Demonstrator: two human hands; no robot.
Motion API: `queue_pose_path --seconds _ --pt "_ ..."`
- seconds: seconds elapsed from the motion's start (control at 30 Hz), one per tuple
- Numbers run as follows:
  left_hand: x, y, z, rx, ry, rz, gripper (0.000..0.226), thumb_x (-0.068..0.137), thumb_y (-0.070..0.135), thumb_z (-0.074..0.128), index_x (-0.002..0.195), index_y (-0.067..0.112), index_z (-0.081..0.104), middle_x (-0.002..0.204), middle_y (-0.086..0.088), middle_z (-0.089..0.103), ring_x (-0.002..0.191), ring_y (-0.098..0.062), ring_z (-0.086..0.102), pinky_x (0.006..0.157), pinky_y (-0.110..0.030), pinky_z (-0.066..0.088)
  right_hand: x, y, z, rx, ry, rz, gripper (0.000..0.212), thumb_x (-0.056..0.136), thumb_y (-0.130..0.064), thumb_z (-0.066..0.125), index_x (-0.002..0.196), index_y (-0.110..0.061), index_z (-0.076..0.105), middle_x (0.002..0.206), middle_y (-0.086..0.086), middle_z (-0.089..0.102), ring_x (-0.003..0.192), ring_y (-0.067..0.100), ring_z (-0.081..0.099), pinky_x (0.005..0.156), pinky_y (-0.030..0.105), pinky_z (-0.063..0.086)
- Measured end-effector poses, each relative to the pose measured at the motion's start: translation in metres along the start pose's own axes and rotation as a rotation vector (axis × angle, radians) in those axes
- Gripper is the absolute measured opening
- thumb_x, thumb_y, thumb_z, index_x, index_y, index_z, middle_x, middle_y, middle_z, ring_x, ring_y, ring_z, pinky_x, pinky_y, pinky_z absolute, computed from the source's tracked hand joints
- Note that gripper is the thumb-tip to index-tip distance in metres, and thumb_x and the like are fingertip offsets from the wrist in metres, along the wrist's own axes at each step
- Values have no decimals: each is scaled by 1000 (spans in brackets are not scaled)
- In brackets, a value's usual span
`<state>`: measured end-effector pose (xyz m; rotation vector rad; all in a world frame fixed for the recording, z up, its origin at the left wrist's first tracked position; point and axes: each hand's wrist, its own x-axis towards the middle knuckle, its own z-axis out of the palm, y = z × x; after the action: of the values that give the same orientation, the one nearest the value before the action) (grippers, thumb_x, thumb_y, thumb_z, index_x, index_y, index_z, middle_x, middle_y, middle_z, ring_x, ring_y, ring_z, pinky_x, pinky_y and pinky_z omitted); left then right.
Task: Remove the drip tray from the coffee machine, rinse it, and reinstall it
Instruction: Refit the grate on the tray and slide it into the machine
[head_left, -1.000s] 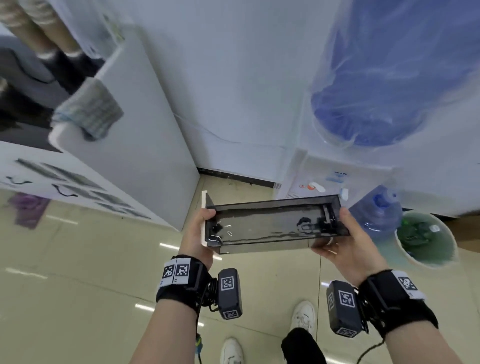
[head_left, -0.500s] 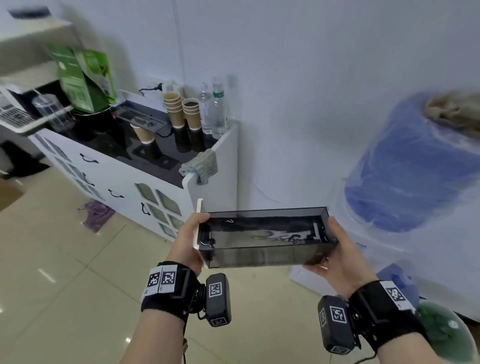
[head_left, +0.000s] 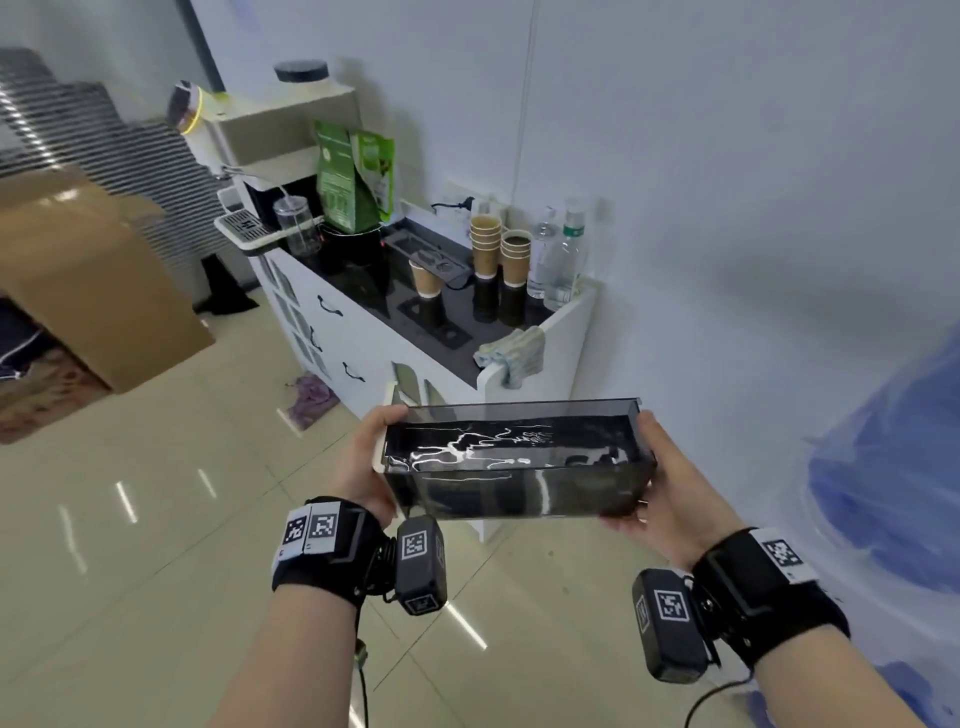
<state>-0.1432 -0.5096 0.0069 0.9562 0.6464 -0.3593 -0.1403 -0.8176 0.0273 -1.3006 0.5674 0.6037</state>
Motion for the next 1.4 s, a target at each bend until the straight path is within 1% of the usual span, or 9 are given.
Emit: queue_pose_path --seconds 0.17,0.33,0.43,0.6,0.8,0.97,1.1,1.23,1.4 --pt "10 -12 -13 -25 8 -82 41 81 42 68 110 13 74 106 -12 72 93 -34 69 102 -51 50 4 16 2 54 33 28 75 58 -78 66 115 -30 72 104 2 79 108 30 68 88 49 56" --pt "16 -30 -10 -47 13 -96 33 87 39 66 102 11 76 87 -7 76 65 -25 73 62 -34 61 8 22 -8 102 66 72 71 57 -73 71 110 -26 73 97 4 79 98 28 74 74 43 60" --pt "21 -39 -4 -37 35 -101 37 84 40 69 110 14 74 106 -10 73 89 -31 72 80 -41 60 10 25 -19 92 124 61 70 55 -77 74 106 -30 76 104 3 79 104 27 72 80 46 59" --pt "28 -43 -1 -13 34 -126 24 88 40 69 93 18 79 90 -6 77 68 -26 75 60 -37 62 16 34 -28 93 138 67 91 42 -82 81 116 -31 70 105 5 78 96 27 75 91 55 56" --pt "26 -54 -21 -65 106 -115 25 87 37 70 102 17 74 93 -7 72 74 -27 70 66 -37 62 21 47 -14 72 158 70 85 52 -80 80 119 -28 69 102 7 79 96 30 75 91 56 56" --pt "27 -58 -24 -66 120 -130 36 83 37 73 111 14 73 113 -15 71 100 -35 67 81 -43 58 15 51 -8 48 169 85 74 58 -77 72 112 -26 70 94 3 80 100 27 73 85 48 57" --pt "29 -73 -17 -60 108 -117 44 71 38 77 109 15 74 107 -13 74 93 -33 68 74 -38 58 8 61 -20 89 217 91 69 61 -76 71 113 -30 68 99 1 79 100 23 73 79 42 58" --pt "41 -65 -15 -62 47 -66 16 74 32 75 82 19 79 80 -4 76 60 -20 70 53 -25 55 13 59 -17 107 238 51 60 58 -76 72 105 -39 72 98 -3 79 88 15 76 78 41 58" --pt "51 -60 -19 -55 36 -39 28 75 29 75 95 9 75 88 -11 78 66 -25 73 56 -30 58 22 65 -11 129 251 12 54 60 -79 70 103 -46 74 106 -5 78 97 15 74 87 40 54"
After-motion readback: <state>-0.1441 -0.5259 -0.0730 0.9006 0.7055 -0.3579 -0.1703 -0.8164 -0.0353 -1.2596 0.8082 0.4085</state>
